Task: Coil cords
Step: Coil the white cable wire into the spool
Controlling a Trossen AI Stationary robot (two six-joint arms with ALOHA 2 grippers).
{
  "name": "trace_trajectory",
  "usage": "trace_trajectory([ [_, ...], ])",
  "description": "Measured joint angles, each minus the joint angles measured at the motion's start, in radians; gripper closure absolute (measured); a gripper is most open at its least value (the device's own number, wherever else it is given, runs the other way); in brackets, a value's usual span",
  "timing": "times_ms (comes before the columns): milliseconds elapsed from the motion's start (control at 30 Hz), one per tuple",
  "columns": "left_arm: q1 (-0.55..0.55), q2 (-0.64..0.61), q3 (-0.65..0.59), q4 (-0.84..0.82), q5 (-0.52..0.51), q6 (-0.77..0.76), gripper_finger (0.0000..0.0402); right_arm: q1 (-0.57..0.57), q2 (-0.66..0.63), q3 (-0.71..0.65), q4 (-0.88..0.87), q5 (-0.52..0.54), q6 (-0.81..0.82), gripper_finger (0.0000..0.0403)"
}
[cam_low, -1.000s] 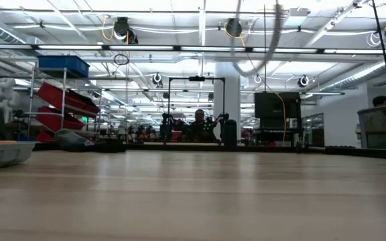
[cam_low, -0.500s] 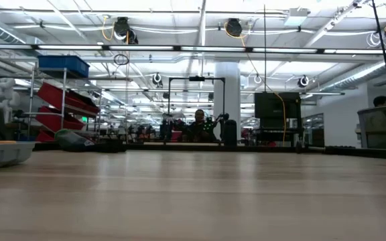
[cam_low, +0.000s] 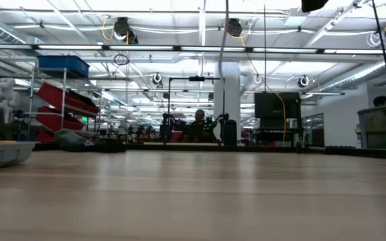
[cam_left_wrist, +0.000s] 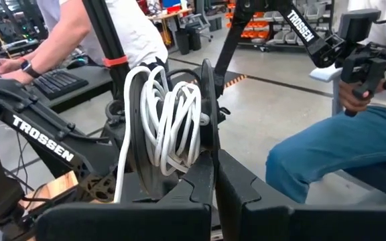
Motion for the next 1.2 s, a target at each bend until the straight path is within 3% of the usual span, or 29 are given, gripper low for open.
trace_trajectory([
  [400,-0.019,0.0,0.0,0.002,0.0,-0.003,0.0395,0.04,0.0,0.0,0.008,0.036,0.001,0.0276],
  [700,-0.022,0.001,0.0,0.001,0.0,0.002,0.0395,0.074,-0.012,0.041,-0.013,0.171,-0.107,0.0202],
  [867,-0.022,0.001,0.0,0.001,0.0,0.005,0.0395,0.015,-0.012,0.041,-0.031,0.042,-0.031,0.0188],
  [1067,-0.022,0.001,0.0,0.001,0.0,0.004,0.0395,-0.032,-0.011,0.041,-0.057,0.021,0.024,0.0215],
  [1200,-0.022,0.001,0.0,0.0,0.0,0.002,0.0395,-0.037,-0.011,0.041,-0.057,0.021,0.009,0.0263],
])
